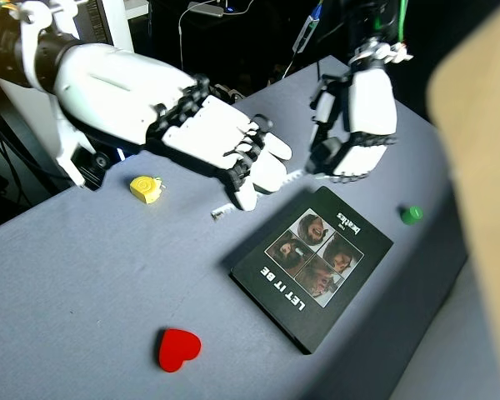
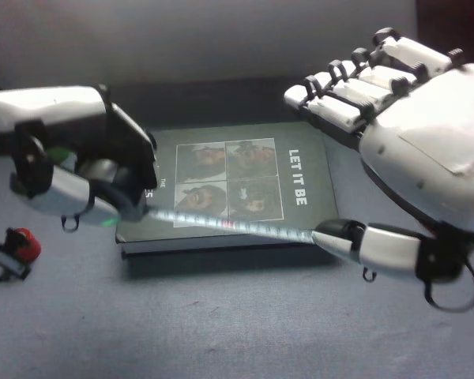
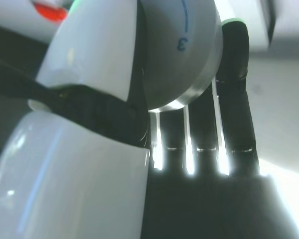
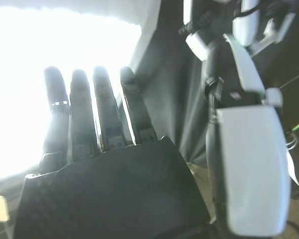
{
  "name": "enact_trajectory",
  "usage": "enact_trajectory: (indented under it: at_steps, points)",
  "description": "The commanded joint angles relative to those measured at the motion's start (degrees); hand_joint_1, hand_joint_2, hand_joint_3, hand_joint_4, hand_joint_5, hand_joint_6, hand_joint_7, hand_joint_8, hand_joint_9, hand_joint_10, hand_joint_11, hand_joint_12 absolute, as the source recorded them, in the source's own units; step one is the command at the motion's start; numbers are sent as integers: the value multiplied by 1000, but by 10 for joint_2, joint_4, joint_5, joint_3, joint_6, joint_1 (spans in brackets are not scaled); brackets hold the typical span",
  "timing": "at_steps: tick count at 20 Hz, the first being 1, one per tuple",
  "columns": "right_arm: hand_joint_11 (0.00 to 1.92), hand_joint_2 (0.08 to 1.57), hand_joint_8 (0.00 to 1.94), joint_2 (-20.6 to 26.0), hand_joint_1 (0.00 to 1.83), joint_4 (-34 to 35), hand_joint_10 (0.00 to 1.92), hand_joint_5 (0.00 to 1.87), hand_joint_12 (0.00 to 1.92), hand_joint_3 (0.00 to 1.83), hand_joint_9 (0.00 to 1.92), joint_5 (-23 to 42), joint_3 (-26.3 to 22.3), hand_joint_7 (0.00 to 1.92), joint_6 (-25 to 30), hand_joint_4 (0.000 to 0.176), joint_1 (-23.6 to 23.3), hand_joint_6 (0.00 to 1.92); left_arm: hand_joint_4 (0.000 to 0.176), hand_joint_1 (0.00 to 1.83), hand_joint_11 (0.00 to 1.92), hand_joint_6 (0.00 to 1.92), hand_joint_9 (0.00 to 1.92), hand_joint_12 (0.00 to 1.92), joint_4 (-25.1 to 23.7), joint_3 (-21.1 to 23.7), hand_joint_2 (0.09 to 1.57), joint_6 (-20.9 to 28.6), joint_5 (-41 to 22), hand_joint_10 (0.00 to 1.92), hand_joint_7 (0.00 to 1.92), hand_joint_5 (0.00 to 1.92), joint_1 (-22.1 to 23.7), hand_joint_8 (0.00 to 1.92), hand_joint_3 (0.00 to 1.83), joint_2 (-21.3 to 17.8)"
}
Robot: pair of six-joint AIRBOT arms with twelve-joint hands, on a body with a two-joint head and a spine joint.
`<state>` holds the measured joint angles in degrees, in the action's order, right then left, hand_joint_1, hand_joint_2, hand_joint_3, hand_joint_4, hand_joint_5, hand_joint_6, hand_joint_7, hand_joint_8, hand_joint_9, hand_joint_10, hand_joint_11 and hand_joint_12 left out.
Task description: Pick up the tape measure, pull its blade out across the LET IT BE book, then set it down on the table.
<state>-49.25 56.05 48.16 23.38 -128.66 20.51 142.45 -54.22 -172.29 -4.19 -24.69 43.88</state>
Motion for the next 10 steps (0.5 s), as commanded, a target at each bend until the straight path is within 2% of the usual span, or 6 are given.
enact_trajectory:
  at_steps: [1, 4, 7, 9, 10]
  points:
    - [169, 1045, 12, -8, 733, -26, 21, 358, 1008, 3, 447, 28, 6, 411, -16, 0, -17, 10, 0, 1372, 709, 881, 810, 1382, 8, 0, 1138, 4, 7, 1385, 968, 901, 16, 1112, 0, 5]
    - [215, 1084, 9, -58, 803, 48, 16, 416, 1013, 7, 501, 32, 45, 462, -79, 0, -55, 15, 0, 1372, 704, 889, 809, 1386, 0, -8, 1138, 4, -29, 1384, 966, 907, 54, 1110, 0, 20]
    - [195, 1106, 12, -105, 822, 121, 15, 467, 1020, 5, 529, 32, 90, 513, -117, 0, -86, 19, 0, 1373, 703, 870, 812, 1389, -53, -13, 1134, 4, -68, 1377, 967, 925, 83, 1106, 0, 28]
    - [234, 1110, 9, -141, 840, 139, 19, 538, 997, 0, 602, 30, 123, 599, -118, 0, -98, 11, 0, 1372, 675, 854, 799, 1396, -53, -21, 1134, 4, -76, 1389, 970, 936, 92, 1105, 0, 34]
    - [282, 1091, 9, -154, 869, 195, 23, 578, 997, 0, 657, 32, 139, 651, -136, 0, -113, 10, 0, 1372, 670, 854, 797, 1399, -50, -25, 1134, 9, -78, 1392, 972, 937, 95, 1101, 0, 35]
